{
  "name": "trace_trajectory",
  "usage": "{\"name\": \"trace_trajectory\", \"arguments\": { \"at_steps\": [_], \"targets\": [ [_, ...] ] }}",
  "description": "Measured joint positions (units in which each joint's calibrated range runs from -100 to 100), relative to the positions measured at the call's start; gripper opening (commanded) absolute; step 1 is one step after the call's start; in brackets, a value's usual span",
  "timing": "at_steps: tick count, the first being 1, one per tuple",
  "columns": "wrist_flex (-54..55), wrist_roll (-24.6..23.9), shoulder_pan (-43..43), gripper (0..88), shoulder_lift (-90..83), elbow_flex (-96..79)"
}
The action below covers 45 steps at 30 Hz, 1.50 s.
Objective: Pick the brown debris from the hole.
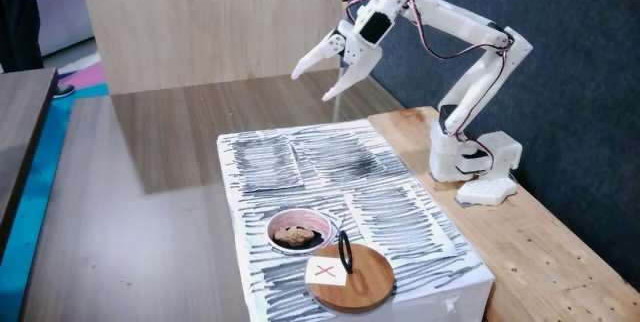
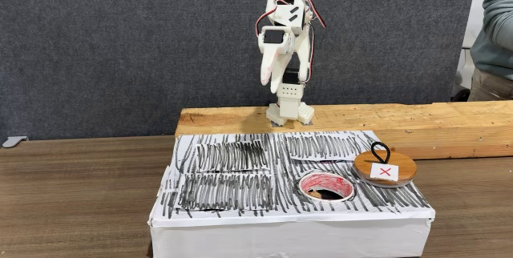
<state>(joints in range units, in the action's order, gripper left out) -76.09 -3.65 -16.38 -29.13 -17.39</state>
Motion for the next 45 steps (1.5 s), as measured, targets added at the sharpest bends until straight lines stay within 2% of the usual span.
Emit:
{"name": "trace_trajectory", "arguments": {
  "at_steps": [4,11,13,24,31,35,45],
  "targets": [
    [0.00,0.00,0.00,12.6,0.00,-0.09],
    [0.00,0.26,0.00,28.0,0.00,-0.09],
    [0.00,0.26,0.00,29.8,0.00,-0.09],
    [0.00,0.31,0.00,29.9,0.00,-0.09],
    [0.00,7.46,5.68,29.9,0.08,-0.72],
    [0.17,9.59,8.75,29.9,2.77,-3.87],
    [8.80,10.16,10.47,29.9,18.16,-8.09]
  ]
}}
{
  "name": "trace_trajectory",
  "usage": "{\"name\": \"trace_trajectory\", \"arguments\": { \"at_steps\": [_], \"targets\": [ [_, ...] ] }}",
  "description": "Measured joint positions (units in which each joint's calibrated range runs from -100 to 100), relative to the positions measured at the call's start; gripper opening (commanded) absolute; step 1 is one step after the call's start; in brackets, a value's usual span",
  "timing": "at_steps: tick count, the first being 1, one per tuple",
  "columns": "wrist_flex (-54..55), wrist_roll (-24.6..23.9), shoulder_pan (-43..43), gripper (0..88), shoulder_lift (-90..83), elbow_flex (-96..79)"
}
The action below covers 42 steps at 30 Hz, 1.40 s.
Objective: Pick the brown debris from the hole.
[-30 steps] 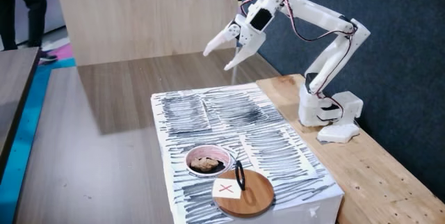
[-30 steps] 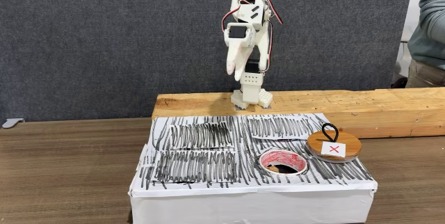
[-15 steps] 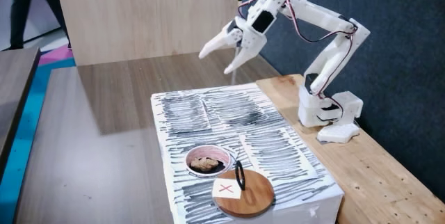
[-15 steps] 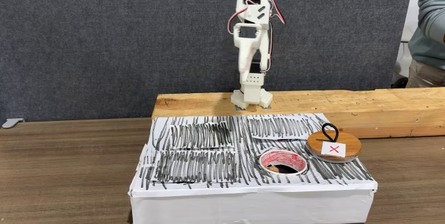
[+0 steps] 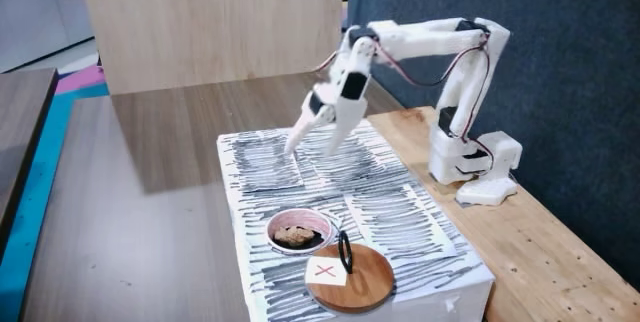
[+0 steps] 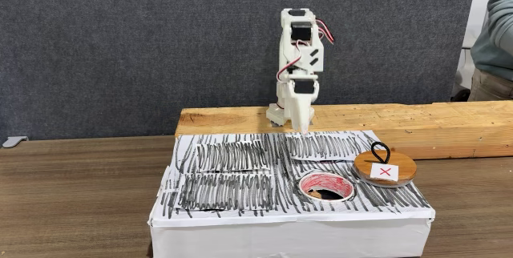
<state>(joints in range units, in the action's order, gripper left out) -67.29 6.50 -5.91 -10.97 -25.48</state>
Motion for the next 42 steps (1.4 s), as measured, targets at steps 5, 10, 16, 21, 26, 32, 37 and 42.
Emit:
{"name": "trace_trajectory", "arguments": {
  "at_steps": [5,10,16,21,26,32,37,42],
  "targets": [
    [2.56,1.09,0.60,29.9,6.39,0.00],
    [4.01,2.33,2.39,29.9,14.46,0.00],
    [4.18,3.89,10.25,29.9,18.83,0.09],
    [4.18,4.20,12.19,29.9,18.92,0.54],
    [4.18,6.01,12.04,29.9,19.34,4.58],
    [4.18,7.67,12.04,29.9,19.59,6.65],
    [4.78,7.83,12.04,29.9,24.30,7.46],
    [9.99,7.93,10.25,29.9,30.01,8.54]
  ]
}}
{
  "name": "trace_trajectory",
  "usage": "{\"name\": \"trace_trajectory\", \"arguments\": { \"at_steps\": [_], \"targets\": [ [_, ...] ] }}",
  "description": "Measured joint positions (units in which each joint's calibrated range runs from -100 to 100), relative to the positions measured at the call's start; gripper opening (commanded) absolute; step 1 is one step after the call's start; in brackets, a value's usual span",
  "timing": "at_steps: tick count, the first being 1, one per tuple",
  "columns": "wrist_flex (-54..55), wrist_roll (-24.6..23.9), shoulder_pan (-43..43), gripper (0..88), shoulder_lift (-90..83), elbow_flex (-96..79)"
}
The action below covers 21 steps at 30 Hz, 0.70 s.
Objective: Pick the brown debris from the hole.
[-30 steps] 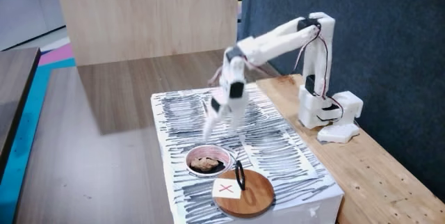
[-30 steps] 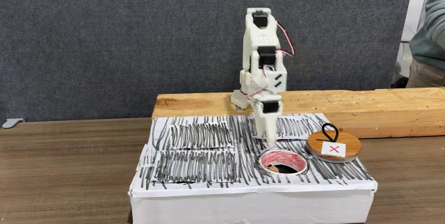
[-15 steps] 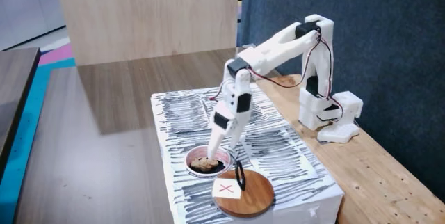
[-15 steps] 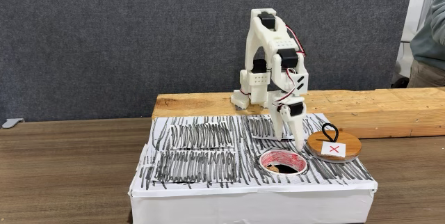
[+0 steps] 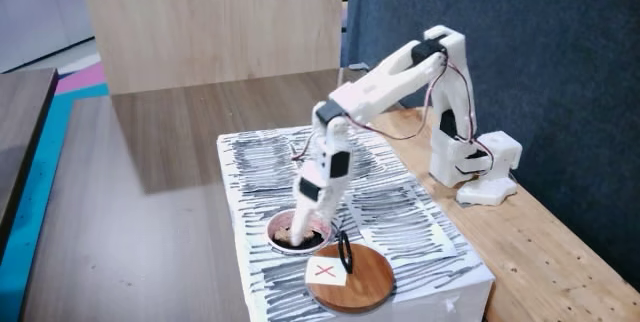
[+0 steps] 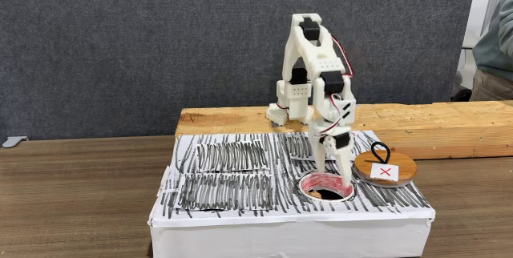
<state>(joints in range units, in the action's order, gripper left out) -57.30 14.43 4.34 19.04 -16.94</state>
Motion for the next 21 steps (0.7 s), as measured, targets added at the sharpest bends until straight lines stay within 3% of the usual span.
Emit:
{"name": "trace_trajectory", "arguments": {
  "at_steps": [11,21],
  "targets": [
    [6.92,-0.05,-6.06,29.9,2.35,0.09],
    [7.34,-0.05,-6.36,29.9,9.33,2.07]
  ]
}}
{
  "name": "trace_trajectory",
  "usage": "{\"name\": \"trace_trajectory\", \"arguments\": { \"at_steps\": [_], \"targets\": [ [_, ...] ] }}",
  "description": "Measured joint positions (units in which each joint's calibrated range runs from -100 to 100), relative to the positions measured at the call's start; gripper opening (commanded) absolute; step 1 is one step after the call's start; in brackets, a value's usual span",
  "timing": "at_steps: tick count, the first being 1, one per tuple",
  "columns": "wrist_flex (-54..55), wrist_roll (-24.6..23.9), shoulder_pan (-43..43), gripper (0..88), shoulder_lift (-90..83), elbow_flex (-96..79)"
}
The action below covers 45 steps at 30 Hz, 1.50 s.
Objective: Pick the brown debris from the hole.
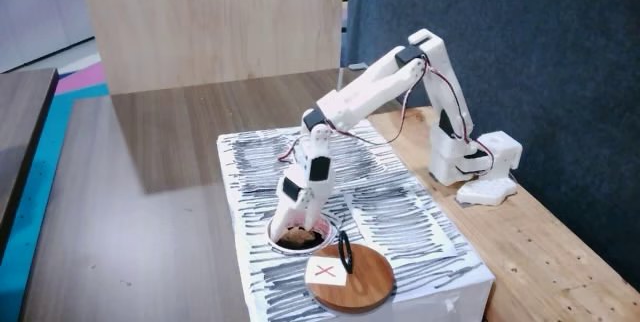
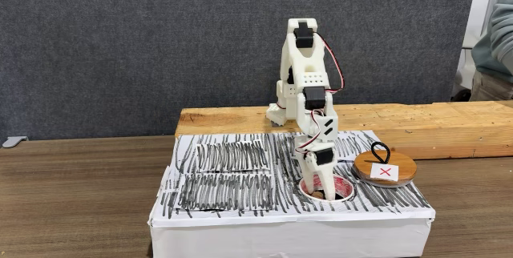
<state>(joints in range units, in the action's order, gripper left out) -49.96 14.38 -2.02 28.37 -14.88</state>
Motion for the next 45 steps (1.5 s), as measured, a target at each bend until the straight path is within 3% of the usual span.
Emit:
{"name": "trace_trajectory", "arguments": {
  "at_steps": [9,20,23,27,45],
  "targets": [
    [0.09,0.00,0.07,29.4,2.27,0.36],
    [0.09,0.00,0.07,19.1,2.27,0.45],
    [0.09,0.05,0.07,13.8,2.35,0.45],
    [0.09,-0.05,0.07,0.0,2.35,0.45],
    [0.00,-0.16,0.07,0.9,-1.18,-0.27]
  ]
}}
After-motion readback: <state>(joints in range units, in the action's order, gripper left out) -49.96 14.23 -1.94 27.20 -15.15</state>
